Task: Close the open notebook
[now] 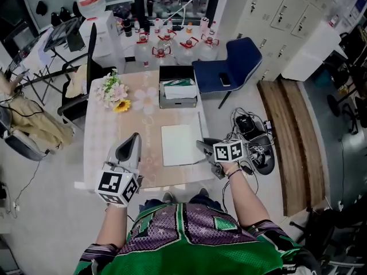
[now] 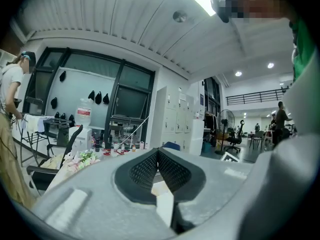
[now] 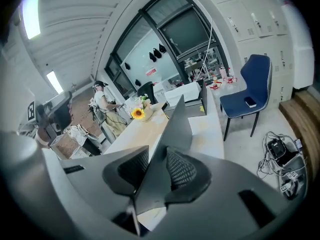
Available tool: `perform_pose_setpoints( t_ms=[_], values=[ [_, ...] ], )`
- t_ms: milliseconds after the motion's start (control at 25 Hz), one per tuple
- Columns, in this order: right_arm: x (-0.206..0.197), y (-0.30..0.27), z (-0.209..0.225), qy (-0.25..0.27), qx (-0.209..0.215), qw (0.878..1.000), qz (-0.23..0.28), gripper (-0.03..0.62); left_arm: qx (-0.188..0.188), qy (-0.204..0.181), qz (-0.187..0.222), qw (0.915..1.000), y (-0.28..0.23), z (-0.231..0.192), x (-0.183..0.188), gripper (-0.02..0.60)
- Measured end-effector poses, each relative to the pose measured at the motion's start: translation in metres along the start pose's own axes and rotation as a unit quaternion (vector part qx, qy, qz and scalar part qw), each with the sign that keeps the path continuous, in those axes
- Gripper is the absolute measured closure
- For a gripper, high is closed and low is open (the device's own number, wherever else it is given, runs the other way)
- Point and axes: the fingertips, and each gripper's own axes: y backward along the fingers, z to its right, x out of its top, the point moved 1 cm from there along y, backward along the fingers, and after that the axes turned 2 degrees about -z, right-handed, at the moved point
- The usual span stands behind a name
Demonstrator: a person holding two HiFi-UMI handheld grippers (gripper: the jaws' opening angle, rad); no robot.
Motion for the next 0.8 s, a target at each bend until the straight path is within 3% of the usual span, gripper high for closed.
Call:
perform_pose_setpoints(
  t_ms=[280, 680, 800],
  values=[
    [0.0, -0.016, -0.026, 0.003, -0.003, 1.0, 0.012, 0.484, -0.018, -0.004, -0.008, 0.9998, 0.008, -0.018, -0.005, 0.566],
    [-0.001, -0.05, -0.059, 0.067, -0.012, 0.997, -0.022, 0.479, -0.013, 0.002, -0.004, 0.9999, 0.025, -0.045, -0.008, 0.566],
    [0.0, -0.059, -0.067, 0.113, -0.028, 0.993, -0.037, 0.479, -0.002, 0.018, 0.0, 0.9998, 0.033, -0.056, -0.006, 0.566]
  ],
)
